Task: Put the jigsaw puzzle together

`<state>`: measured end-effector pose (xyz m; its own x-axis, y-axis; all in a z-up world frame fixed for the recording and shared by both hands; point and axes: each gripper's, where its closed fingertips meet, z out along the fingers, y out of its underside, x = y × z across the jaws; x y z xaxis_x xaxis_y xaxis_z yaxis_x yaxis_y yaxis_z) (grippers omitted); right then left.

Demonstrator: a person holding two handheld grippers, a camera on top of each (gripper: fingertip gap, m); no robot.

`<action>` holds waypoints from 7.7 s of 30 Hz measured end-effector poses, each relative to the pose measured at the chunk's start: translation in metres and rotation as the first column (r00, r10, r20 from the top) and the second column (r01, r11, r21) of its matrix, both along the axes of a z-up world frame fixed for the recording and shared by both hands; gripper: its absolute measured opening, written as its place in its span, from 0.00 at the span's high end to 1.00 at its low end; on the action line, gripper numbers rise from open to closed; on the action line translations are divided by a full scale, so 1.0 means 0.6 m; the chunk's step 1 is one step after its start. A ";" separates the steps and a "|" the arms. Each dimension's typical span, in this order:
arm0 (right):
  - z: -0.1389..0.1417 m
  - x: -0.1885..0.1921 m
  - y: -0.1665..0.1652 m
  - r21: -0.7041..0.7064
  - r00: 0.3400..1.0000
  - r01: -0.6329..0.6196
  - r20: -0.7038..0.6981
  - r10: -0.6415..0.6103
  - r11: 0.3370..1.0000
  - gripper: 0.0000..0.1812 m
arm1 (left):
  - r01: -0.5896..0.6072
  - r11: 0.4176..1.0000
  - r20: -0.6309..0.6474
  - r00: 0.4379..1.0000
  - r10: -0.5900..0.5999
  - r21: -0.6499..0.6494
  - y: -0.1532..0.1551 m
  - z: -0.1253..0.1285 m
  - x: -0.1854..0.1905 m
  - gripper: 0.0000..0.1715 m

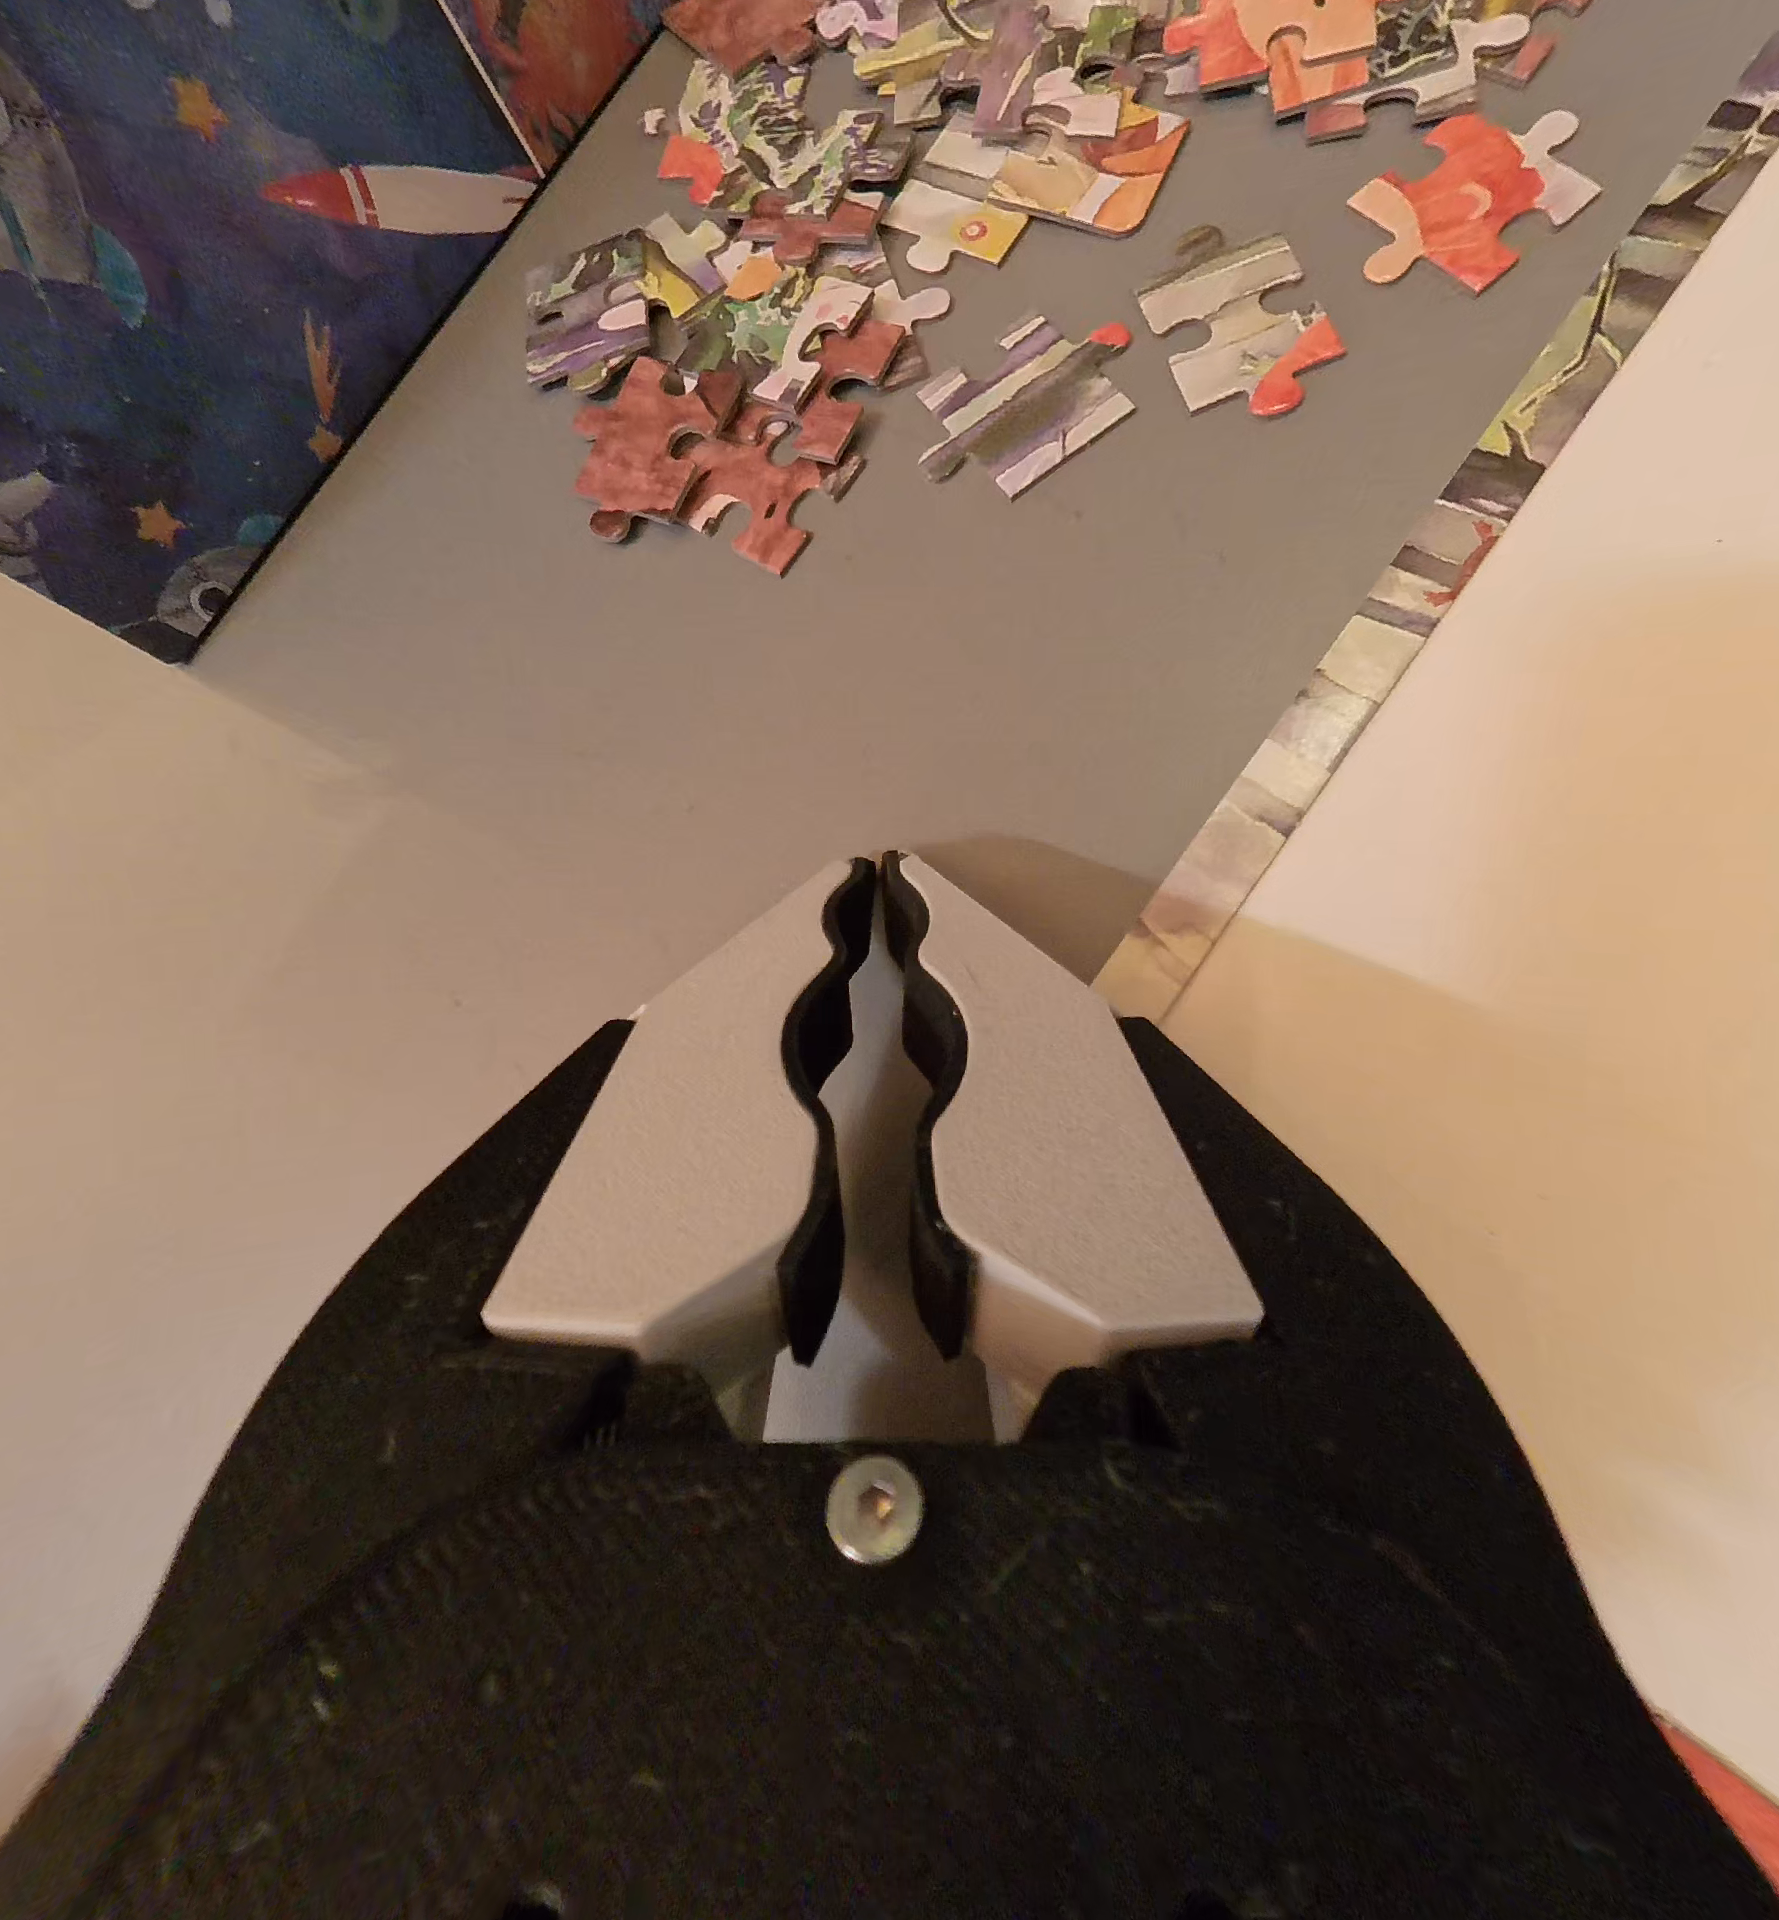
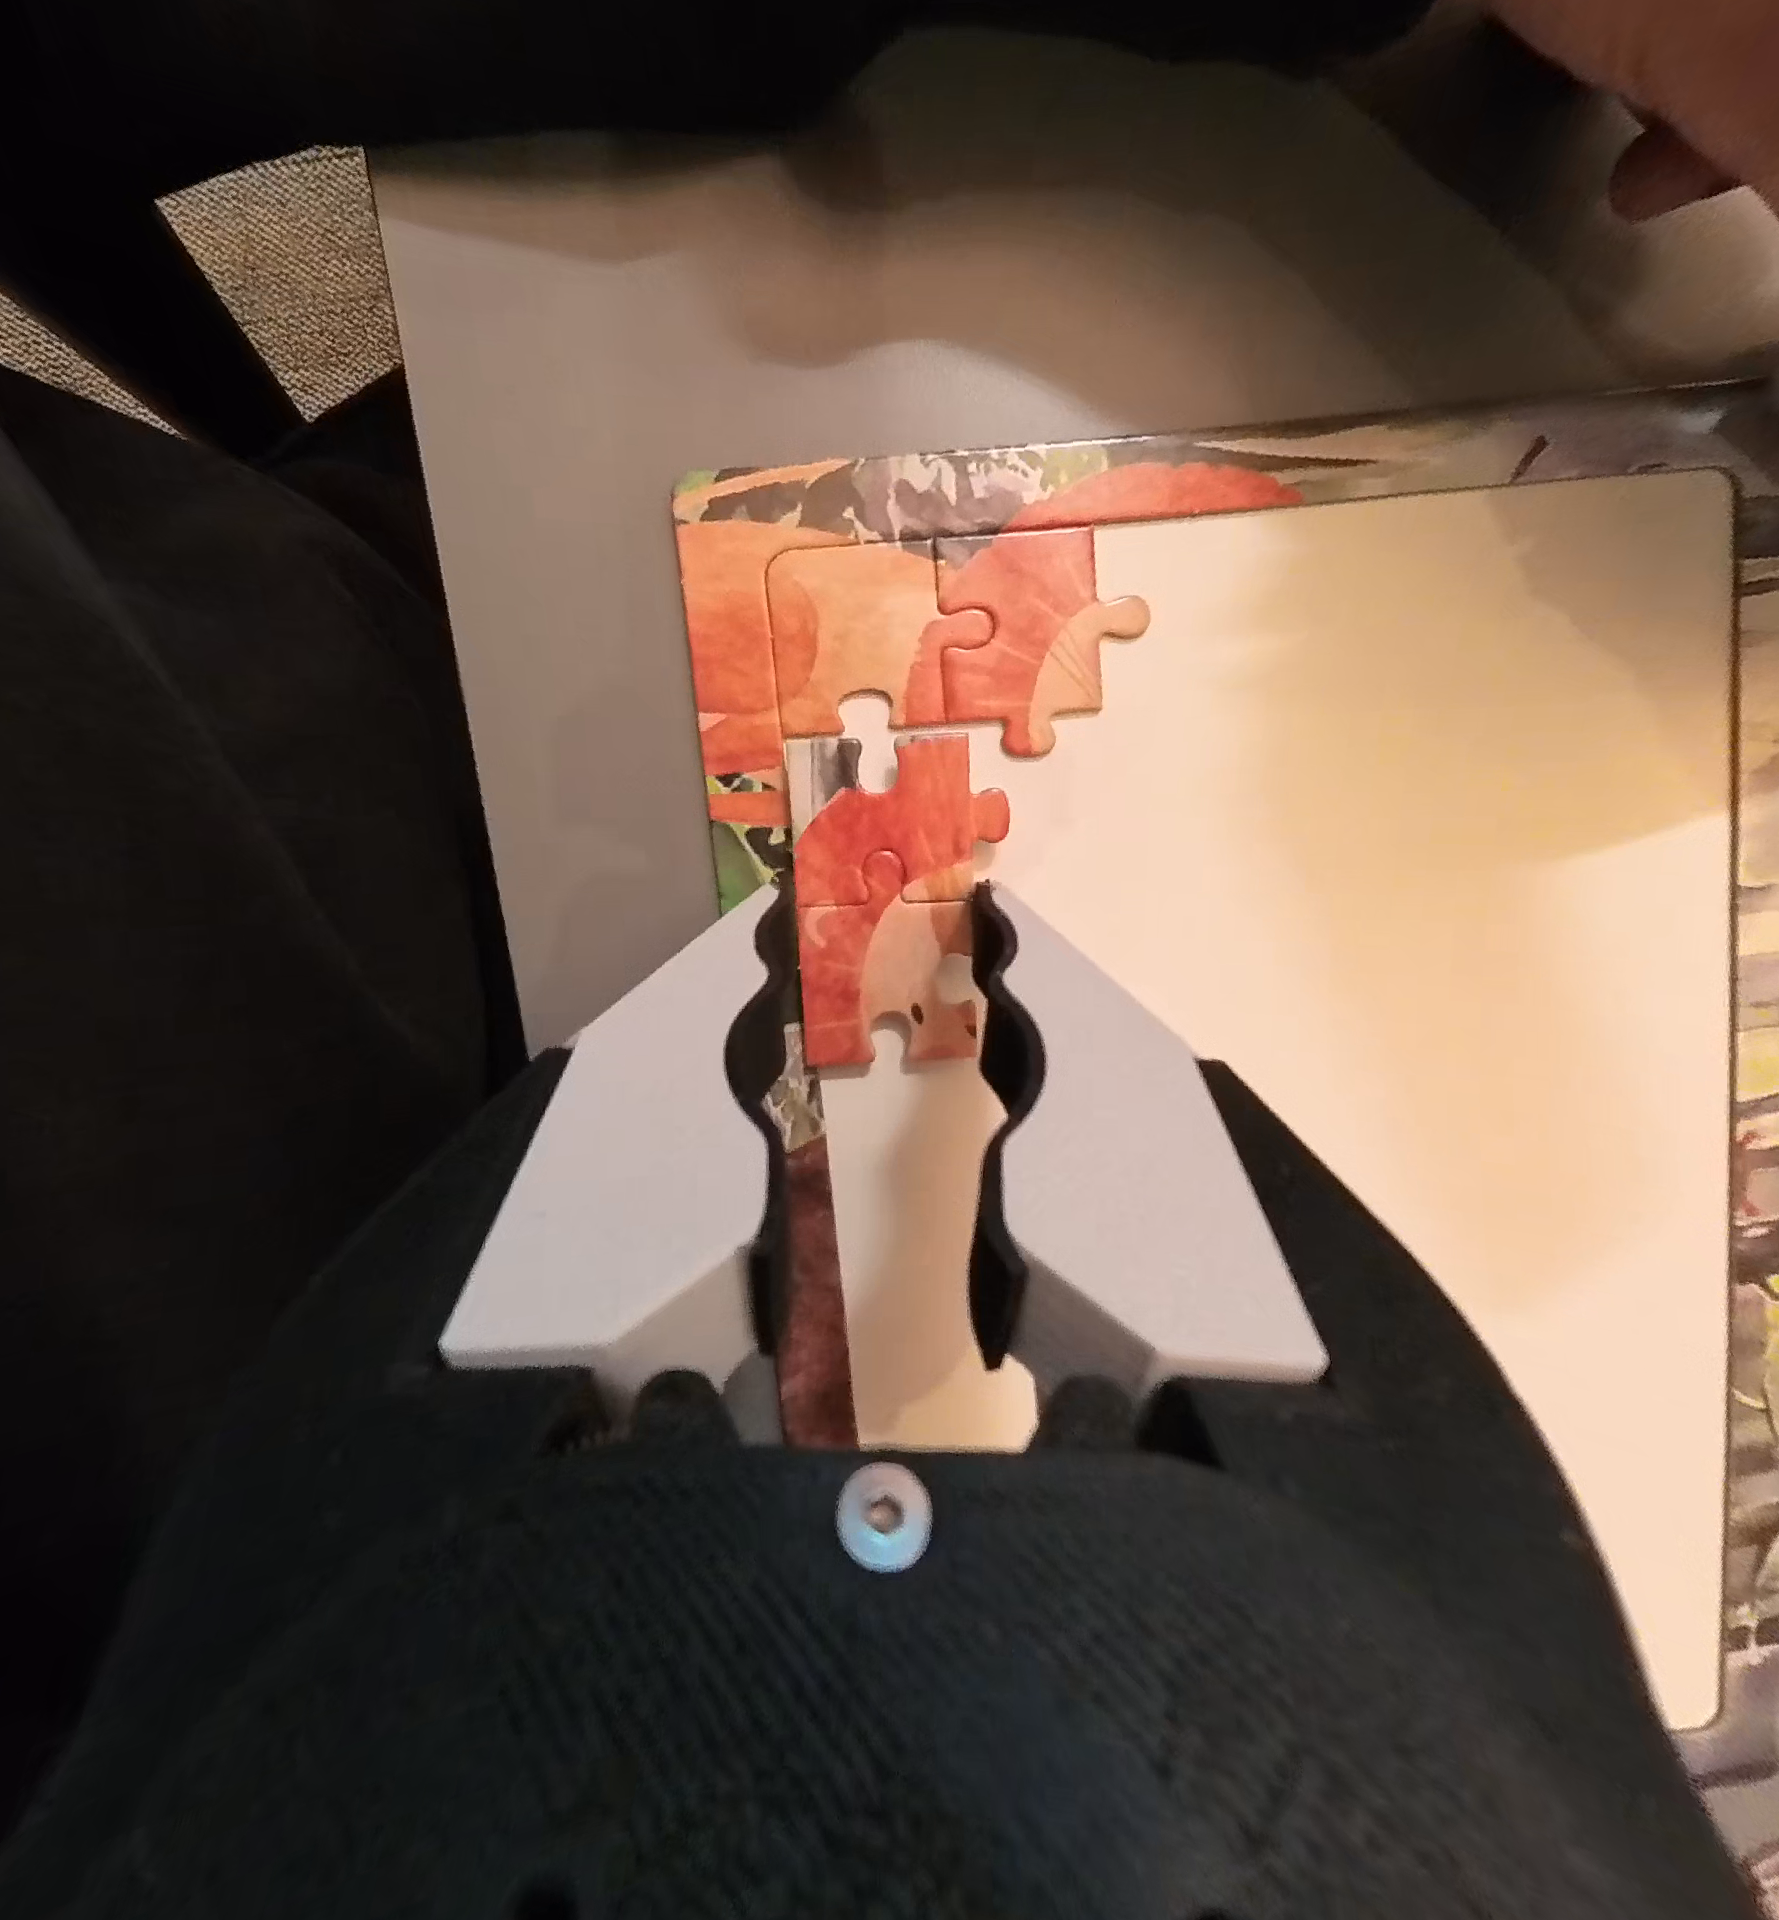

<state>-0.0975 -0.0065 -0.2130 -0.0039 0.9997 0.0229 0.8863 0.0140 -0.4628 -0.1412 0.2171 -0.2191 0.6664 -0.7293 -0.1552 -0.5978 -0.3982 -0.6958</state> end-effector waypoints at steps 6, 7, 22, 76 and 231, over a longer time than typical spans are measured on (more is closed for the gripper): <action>0.001 0.000 -0.001 -0.003 1.000 -0.008 -0.006 0.008 1.000 0.82 | 0.000 1.000 0.001 1.000 0.000 -0.001 0.000 0.000 0.000 0.98; 0.002 0.000 -0.002 -0.005 1.000 -0.009 -0.008 0.009 1.000 0.82 | 0.000 1.000 0.001 1.000 0.000 -0.001 0.000 0.000 0.000 0.98; -0.004 0.003 0.000 -0.070 1.000 -0.004 -0.027 0.002 0.998 0.83 | 0.000 1.000 0.003 1.000 0.000 -0.003 0.000 0.000 0.000 0.98; 0.001 0.007 0.053 0.004 0.999 -0.013 -0.047 0.014 1.000 0.81 | 0.000 1.000 0.003 1.000 0.000 -0.004 0.000 0.000 0.000 0.98; 0.006 0.041 0.098 -0.093 0.961 0.244 -0.111 -0.254 0.965 0.73 | -0.002 1.000 0.007 1.000 0.003 -0.007 0.000 0.000 0.000 0.98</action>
